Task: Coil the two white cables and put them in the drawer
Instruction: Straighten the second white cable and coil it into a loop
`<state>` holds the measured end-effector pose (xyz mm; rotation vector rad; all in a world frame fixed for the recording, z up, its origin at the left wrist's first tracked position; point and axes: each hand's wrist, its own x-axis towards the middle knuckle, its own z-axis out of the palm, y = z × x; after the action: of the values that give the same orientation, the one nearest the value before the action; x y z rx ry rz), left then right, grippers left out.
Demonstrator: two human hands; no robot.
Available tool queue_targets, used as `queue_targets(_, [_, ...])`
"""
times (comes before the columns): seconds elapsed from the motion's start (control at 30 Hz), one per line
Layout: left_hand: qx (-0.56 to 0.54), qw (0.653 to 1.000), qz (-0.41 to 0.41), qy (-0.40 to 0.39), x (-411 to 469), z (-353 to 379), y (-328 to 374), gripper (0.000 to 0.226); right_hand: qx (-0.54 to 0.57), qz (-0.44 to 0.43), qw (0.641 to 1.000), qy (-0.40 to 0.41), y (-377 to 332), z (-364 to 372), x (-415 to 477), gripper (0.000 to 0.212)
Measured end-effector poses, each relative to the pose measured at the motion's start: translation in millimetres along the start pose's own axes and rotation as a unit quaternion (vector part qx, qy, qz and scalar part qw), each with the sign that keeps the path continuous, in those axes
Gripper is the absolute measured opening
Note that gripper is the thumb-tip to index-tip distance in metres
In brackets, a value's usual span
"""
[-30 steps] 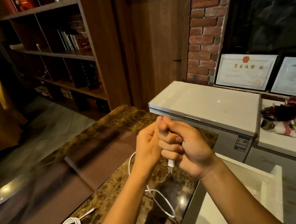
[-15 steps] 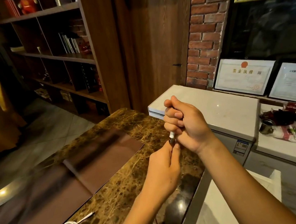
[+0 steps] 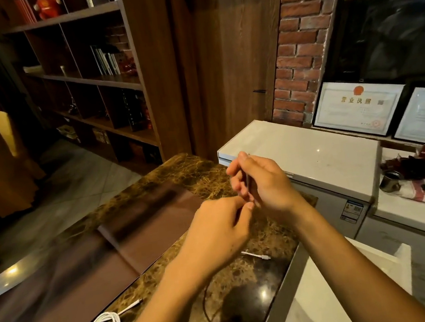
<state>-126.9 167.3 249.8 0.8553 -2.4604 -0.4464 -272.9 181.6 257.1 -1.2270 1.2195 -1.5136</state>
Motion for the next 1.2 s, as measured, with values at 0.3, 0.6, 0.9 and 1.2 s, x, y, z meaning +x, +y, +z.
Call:
queue_targets(0.3, [0.038,0.999,0.028,0.026,19.3,-37.2,-9.3,0.046,-0.135,-0.023,0.991,-0.001,23.6,7.8,-7.2,0.042])
queue_targets(0.6, [-0.011,0.995,0.078,0.062,44.1,-43.5,-8.7,0.054,0.009,0.022,1.0,-0.002,20.1,23.5,-19.2,0.056])
queue_targets(0.9, [-0.078,0.993,0.063,0.068,72.2,-41.9,-16.2,0.057,0.111,0.059,0.992,-0.031,2.0,28.9,-29.4,0.053])
queue_targets(1.2, [-0.201,0.978,0.047,0.025,79.4,-29.5,-12.2,0.062,0.11,0.086,0.988,-0.068,-7.0,24.1,-43.3,0.048])
